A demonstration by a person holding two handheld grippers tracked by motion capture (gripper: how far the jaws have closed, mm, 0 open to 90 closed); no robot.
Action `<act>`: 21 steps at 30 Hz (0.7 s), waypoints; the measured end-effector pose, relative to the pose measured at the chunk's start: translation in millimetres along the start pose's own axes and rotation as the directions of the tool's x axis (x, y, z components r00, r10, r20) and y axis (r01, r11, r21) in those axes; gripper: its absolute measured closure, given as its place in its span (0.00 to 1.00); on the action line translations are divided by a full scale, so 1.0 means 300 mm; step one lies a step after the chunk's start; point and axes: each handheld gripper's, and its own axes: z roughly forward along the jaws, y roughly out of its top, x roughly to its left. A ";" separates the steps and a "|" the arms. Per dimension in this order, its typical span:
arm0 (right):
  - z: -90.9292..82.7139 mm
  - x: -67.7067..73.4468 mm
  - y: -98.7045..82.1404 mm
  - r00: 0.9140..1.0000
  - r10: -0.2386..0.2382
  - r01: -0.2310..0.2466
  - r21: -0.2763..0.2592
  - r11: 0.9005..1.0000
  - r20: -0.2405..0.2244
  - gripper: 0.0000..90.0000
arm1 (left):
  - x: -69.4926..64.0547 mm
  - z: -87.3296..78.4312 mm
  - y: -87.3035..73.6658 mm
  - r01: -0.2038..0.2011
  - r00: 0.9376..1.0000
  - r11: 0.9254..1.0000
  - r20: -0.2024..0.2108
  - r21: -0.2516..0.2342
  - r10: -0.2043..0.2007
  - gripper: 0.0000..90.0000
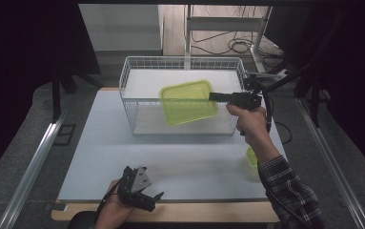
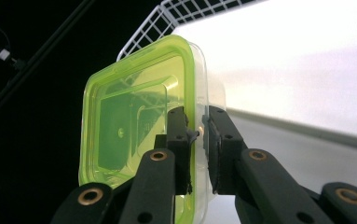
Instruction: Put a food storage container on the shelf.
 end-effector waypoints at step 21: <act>0.076 -0.017 0.143 0.990 0.043 -0.026 -0.121 0.992 0.137 0.88 | -0.001 -0.001 0.000 -0.003 1.000 1.000 0.005 0.000 0.003 0.02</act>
